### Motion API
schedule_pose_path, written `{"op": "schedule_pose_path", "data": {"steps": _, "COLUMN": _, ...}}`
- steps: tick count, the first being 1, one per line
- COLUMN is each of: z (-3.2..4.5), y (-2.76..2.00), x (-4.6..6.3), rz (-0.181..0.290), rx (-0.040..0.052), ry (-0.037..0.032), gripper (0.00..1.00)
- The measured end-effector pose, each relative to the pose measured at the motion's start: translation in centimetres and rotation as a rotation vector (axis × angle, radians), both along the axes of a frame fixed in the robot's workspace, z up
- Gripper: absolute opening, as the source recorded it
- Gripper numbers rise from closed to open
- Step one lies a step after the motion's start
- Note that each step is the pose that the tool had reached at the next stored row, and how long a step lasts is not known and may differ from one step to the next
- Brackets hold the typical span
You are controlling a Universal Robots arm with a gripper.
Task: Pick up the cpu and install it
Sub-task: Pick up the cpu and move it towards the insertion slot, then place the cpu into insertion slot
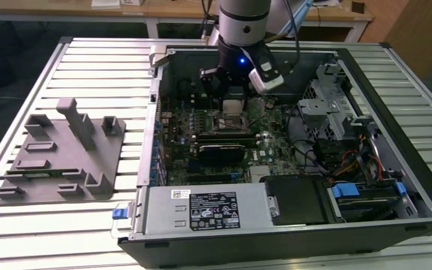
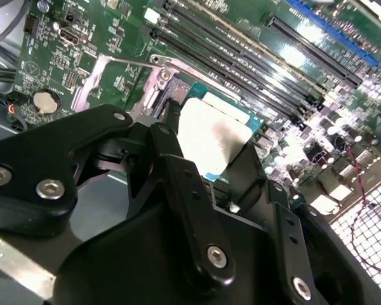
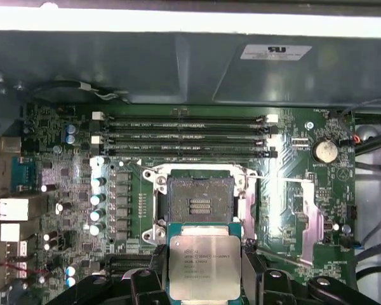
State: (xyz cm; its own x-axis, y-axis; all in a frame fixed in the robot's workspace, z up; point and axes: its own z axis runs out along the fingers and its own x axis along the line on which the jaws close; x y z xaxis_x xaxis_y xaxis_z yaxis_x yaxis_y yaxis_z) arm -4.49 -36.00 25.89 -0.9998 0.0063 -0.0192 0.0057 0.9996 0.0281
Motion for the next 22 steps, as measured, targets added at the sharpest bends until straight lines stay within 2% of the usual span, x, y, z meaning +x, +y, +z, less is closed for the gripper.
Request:
{"op": "schedule_pose_path", "data": {"steps": 7, "z": -0.53, "y": 0.75, "x": 0.0, "rz": 0.0, "rx": 0.0001, "ry": -0.0001, "gripper": 0.54}}
{"op": "schedule_pose_path", "data": {"steps": 17, "z": -1.12, "y": 1.0, "x": -0.2, "rz": 0.0, "rx": -0.0001, "ry": 0.0, "gripper": 0.54}}
{"op": "schedule_pose_path", "data": {"steps": 22, "z": -1.18, "y": 1.11, "x": -0.2, "rz": 0.0, "rx": 0.0, "ry": 0.0, "gripper": 0.54}}
